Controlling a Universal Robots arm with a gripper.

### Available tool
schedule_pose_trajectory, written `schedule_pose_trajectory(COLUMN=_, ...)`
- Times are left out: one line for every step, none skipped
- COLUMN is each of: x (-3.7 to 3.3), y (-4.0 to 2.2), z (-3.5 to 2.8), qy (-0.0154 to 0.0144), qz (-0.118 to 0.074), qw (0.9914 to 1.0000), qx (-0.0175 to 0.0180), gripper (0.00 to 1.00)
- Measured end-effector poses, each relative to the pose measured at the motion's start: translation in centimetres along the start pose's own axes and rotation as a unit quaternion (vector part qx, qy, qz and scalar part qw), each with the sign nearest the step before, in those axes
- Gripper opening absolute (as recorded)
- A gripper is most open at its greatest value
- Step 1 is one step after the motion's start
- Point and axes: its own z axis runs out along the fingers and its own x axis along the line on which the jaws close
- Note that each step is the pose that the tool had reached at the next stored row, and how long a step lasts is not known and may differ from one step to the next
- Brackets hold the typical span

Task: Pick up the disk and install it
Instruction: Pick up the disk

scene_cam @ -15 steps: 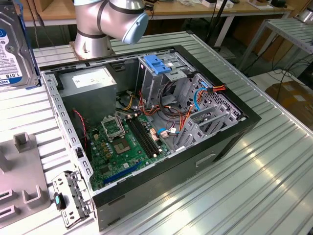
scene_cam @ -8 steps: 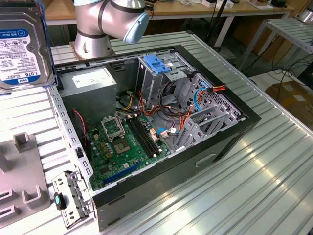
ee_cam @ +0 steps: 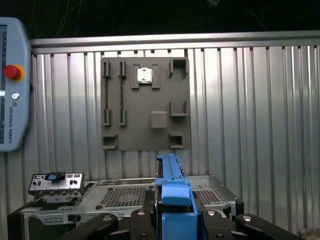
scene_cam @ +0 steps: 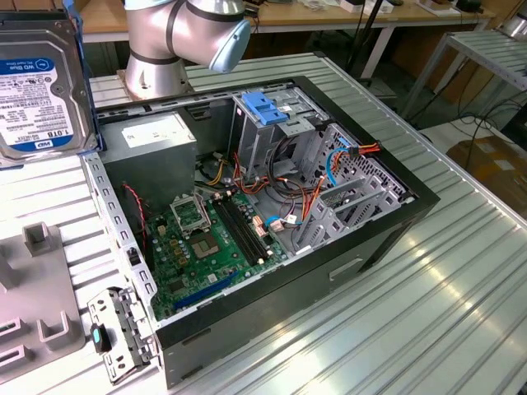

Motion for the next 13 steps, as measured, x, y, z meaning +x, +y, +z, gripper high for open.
schedule_pose_trajectory(x=0.18, y=-0.15, z=0.01, qy=0.0002, qz=0.0, qw=1.0, qx=0.0001, gripper=0.37)
schedule_pose_trajectory(x=0.25, y=-0.3, z=0.01, qy=0.0004, qz=0.0, qw=1.0, qx=0.0001, gripper=0.37)
schedule_pose_trajectory(x=0.31, y=-0.47, z=0.01, qy=0.0004, qz=0.0, qw=1.0, qx=0.0, gripper=0.37)
schedule_pose_trajectory(x=0.38, y=-0.68, z=0.01, qy=0.0005, qz=0.0, qw=1.0, qx=0.0, gripper=0.37)
schedule_pose_trajectory(x=0.41, y=-0.87, z=0.01, qy=0.0005, qz=0.0, qw=1.0, qx=0.0, gripper=0.37)
schedule_pose_trajectory(x=0.46, y=-1.15, z=0.02, qy=0.0005, qz=0.0, qw=1.0, qx=0.0, gripper=0.37)
schedule_pose_trajectory(x=0.48, y=-1.36, z=0.02, qy=0.0006, qz=0.0, qw=1.0, qx=0.0, gripper=0.37)
schedule_pose_trajectory(x=0.5, y=-1.64, z=0.02, qy=0.0006, qz=0.0, qw=1.0, qx=0.0, gripper=0.37)
schedule_pose_trajectory(x=0.53, y=-1.86, z=0.02, qy=0.0006, qz=0.0, qw=1.0, qx=0.0, gripper=0.37)
schedule_pose_trajectory(x=0.55, y=-2.1, z=0.03, qy=0.0006, qz=0.0, qw=1.0, qx=0.0, gripper=0.37)
schedule_pose_trajectory(x=0.58, y=-2.29, z=0.04, qy=0.0005, qz=0.0, qw=1.0, qx=0.0, gripper=0.37)
schedule_pose_trajectory(x=0.61, y=-2.55, z=0.04, qy=0.0005, qz=0.0, qw=1.0, qx=0.0001, gripper=0.37)
schedule_pose_trajectory(x=0.63, y=-2.77, z=0.04, qy=0.0006, qz=0.0, qw=1.0, qx=0.0, gripper=0.37)
